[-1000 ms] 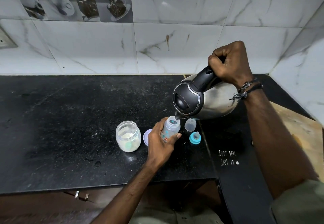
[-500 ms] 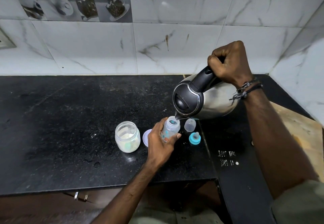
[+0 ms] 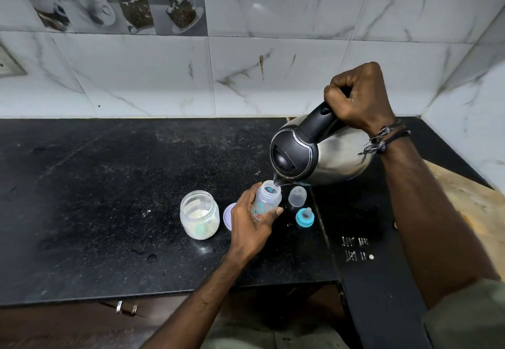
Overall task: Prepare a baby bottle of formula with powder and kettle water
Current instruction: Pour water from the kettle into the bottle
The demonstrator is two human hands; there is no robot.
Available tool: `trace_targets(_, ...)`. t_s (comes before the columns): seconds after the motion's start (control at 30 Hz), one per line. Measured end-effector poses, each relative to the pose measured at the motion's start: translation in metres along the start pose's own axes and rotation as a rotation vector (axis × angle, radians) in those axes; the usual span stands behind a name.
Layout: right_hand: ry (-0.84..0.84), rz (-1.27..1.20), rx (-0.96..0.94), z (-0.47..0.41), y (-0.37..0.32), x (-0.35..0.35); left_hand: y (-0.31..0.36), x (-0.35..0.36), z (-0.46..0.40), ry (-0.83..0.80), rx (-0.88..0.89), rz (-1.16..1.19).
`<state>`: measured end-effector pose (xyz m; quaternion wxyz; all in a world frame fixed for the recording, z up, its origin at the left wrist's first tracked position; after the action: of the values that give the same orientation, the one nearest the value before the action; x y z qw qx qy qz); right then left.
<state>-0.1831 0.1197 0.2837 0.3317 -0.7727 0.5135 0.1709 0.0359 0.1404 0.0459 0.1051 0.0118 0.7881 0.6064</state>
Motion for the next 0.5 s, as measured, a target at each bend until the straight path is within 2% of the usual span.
trace_targets(0.5,-0.013,0.026,-0.007,-0.0038,0.0004,0.0032,-0.0027,0.0005,-0.0019,-0.007,-0.025,0.019)
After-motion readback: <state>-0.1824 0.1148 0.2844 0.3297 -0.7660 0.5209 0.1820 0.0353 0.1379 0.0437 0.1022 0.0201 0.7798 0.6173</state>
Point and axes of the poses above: each hand's wrist, its own z-axis away from the middle knuckle, its own x-axis out of the palm, y = z × x, the point moved 4 cm from there along -z, towards the middle knuckle, and after that the axes turned 4 degrees about y, right-handed, at the moved point
